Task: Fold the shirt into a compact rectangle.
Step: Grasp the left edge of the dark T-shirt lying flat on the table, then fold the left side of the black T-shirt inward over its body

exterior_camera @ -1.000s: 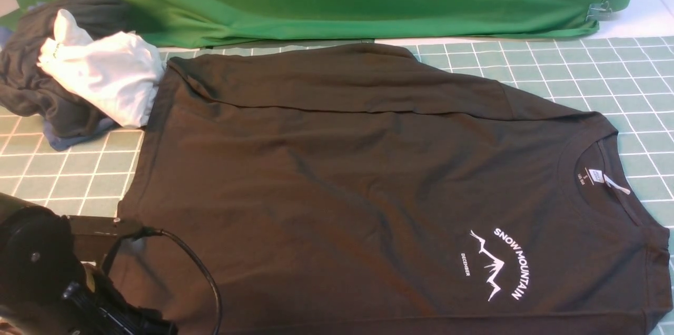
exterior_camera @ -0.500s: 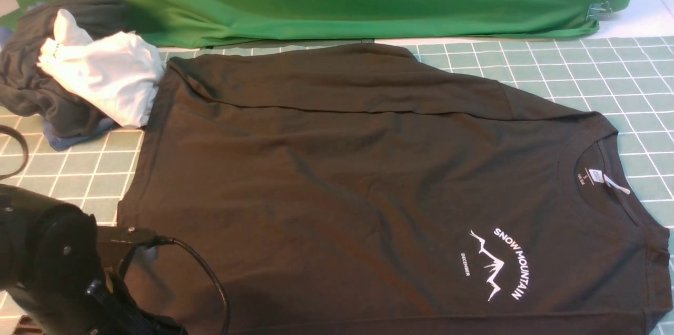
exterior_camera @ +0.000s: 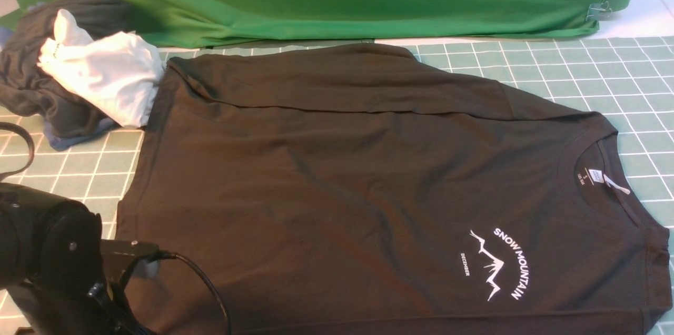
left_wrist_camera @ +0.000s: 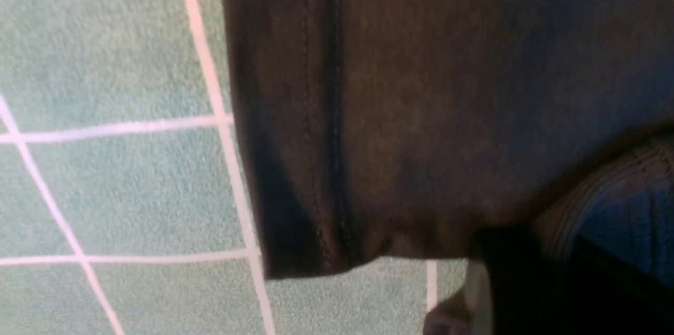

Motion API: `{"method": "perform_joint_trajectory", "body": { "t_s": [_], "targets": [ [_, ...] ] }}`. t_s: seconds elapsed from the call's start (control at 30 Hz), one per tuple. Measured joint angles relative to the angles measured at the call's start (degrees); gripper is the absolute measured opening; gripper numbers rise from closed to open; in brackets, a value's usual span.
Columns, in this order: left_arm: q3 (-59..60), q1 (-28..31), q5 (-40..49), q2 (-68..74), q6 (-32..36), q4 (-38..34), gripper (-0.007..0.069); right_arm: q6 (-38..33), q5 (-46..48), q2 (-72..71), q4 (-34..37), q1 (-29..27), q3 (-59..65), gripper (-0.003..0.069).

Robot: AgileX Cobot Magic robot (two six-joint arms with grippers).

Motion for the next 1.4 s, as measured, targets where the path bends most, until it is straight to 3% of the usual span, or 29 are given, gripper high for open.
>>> {"method": "perform_joint_trajectory", "body": {
  "t_s": [0.07,0.37,0.73,0.9,1.4],
  "targets": [
    [0.0,0.0,0.1,0.1,0.4,-0.3,0.0014,0.0,0.0,0.0,0.0,0.0,0.0,0.0069],
    [-0.7,0.0,2.4,-3.6,2.6,-0.6,0.0004,0.0,-0.1,0.0,0.0,0.0,0.0,0.0072],
    [-17.1,0.0,5.9,-13.8,1.8,3.3,0.0004,0.0,-0.1,0.0,0.0,0.0,0.0,0.0072],
    [-26.8,0.3,6.0,-10.2,0.3,7.0,0.0004,0.0,-0.1,0.0,0.0,0.0,0.0,0.0072],
    [-39.3,7.5,0.6,8.8,0.2,10.1,0.0004,0.0,0.0,0.0,0.0,0.0,0.0,0.0087]
  ]
}}
